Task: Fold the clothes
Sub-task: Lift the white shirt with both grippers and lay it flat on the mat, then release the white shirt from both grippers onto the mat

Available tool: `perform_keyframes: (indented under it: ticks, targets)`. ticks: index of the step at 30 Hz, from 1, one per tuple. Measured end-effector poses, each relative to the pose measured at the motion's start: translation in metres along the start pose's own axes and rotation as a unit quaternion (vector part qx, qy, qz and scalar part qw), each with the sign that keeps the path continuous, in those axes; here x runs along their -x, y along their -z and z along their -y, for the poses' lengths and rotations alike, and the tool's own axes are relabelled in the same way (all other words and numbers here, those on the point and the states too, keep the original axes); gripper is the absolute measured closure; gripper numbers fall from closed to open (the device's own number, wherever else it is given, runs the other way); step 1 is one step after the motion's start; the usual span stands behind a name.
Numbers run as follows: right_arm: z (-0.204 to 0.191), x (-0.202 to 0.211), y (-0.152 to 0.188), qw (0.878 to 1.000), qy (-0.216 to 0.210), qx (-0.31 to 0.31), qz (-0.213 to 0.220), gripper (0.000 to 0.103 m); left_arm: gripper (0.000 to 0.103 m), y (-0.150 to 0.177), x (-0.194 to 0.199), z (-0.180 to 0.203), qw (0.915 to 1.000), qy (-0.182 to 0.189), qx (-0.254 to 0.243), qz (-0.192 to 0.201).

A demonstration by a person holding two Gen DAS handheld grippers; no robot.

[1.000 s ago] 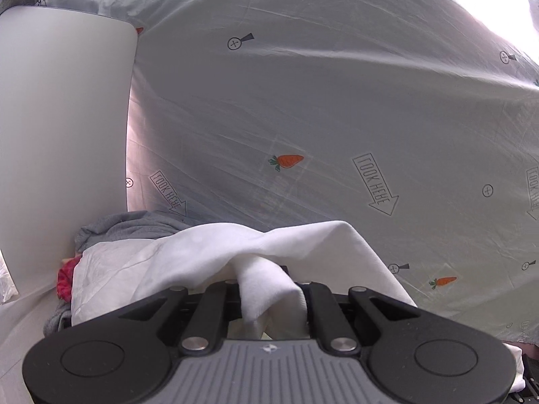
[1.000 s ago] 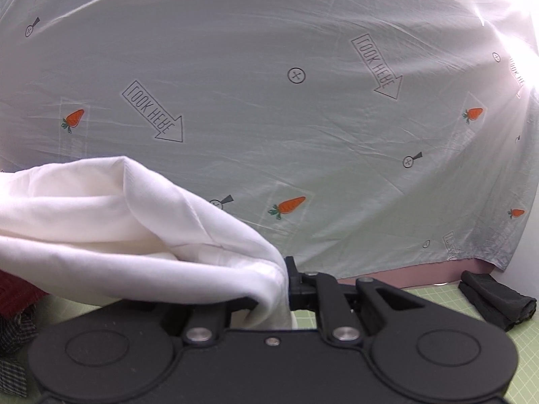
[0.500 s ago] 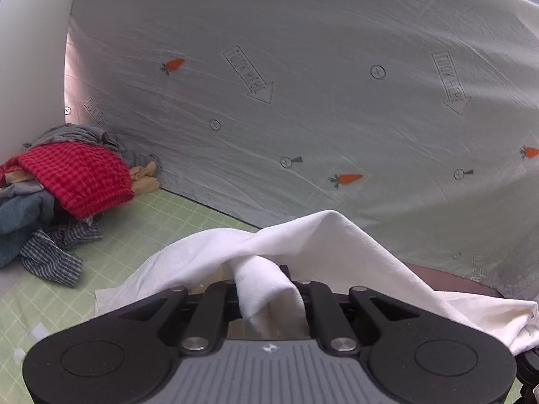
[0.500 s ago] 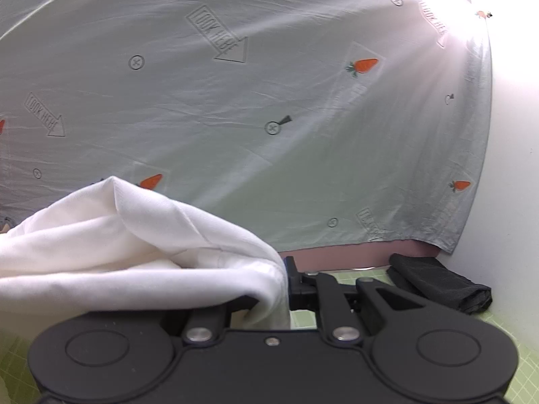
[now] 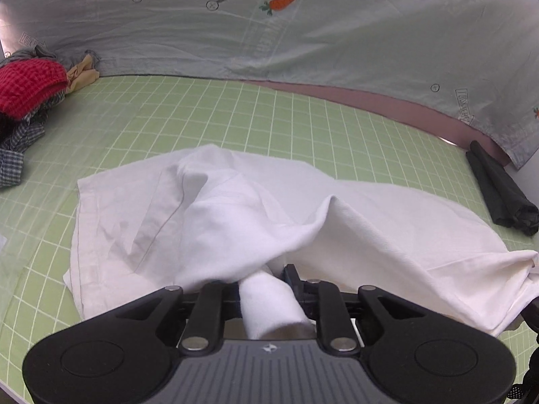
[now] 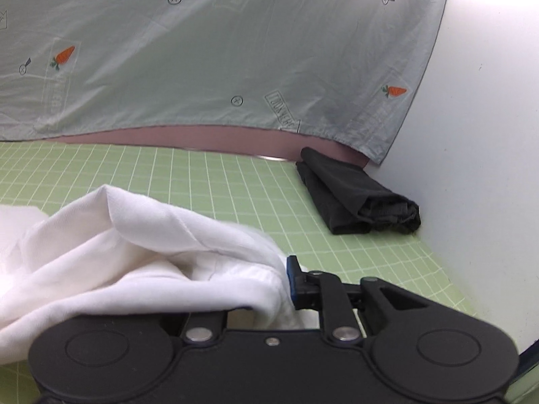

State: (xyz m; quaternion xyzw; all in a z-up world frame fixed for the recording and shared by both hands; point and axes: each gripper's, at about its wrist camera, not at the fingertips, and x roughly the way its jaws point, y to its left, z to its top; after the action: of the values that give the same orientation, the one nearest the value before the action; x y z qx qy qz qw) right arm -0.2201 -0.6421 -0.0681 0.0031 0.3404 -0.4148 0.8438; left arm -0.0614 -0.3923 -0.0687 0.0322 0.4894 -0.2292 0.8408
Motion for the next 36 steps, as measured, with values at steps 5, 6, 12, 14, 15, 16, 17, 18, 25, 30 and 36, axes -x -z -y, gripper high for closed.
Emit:
perform_keyframes:
  ticks: [5, 6, 12, 14, 15, 16, 17, 18, 25, 30, 36]
  targets:
    - [-0.001, -0.004, 0.034, 0.998, -0.03, 0.002, -0.054, 0.077, 0.077, 0.013, 0.0, -0.019, 0.9995, 0.005, 0.015, -0.027]
    - [0.0, -0.002, 0.038, 0.998, -0.03, 0.006, -0.056, 0.077, 0.077, 0.014, 0.003, -0.02, 0.9996, 0.006, 0.014, -0.025]
    - [0.007, 0.014, 0.044, 0.998, -0.034, 0.014, -0.059, 0.068, 0.075, 0.015, 0.002, -0.028, 0.9992, 0.005, 0.028, -0.029]
    - [0.006, 0.016, 0.045, 0.998, -0.03, 0.019, -0.059, 0.066, 0.075, 0.019, 0.003, -0.035, 0.9987, 0.003, 0.04, -0.03]
    - [0.006, 0.016, 0.047, 0.998, -0.027, 0.017, -0.061, 0.062, 0.078, 0.021, 0.005, -0.039, 0.9986, -0.002, 0.045, -0.025]
    - [0.006, 0.015, 0.047, 0.998, -0.025, 0.013, -0.064, 0.057, 0.085, 0.024, 0.006, -0.044, 0.9986, -0.016, 0.047, -0.021]
    - [0.006, 0.016, 0.048, 0.998, -0.024, 0.006, -0.065, 0.055, 0.089, 0.026, 0.006, -0.049, 0.9982, -0.033, 0.047, -0.017]
    - [0.006, 0.017, 0.05, 0.998, -0.023, 0.0, -0.066, 0.05, 0.097, 0.028, 0.006, -0.057, 0.9968, -0.059, 0.051, -0.014]
    - [-0.001, 0.021, 0.057, 0.997, -0.026, 0.021, -0.067, 0.045, 0.101, 0.031, 0.013, -0.152, 0.9779, -0.155, 0.139, -0.017]
    - [0.004, 0.025, 0.057, 0.997, -0.031, 0.018, -0.073, 0.045, 0.092, 0.033, 0.026, -0.176, 0.9747, -0.141, 0.173, -0.004]
    - [0.011, 0.039, 0.053, 0.997, -0.031, 0.0, -0.069, 0.043, 0.077, 0.037, 0.01, -0.171, 0.9835, -0.092, 0.153, -0.025]
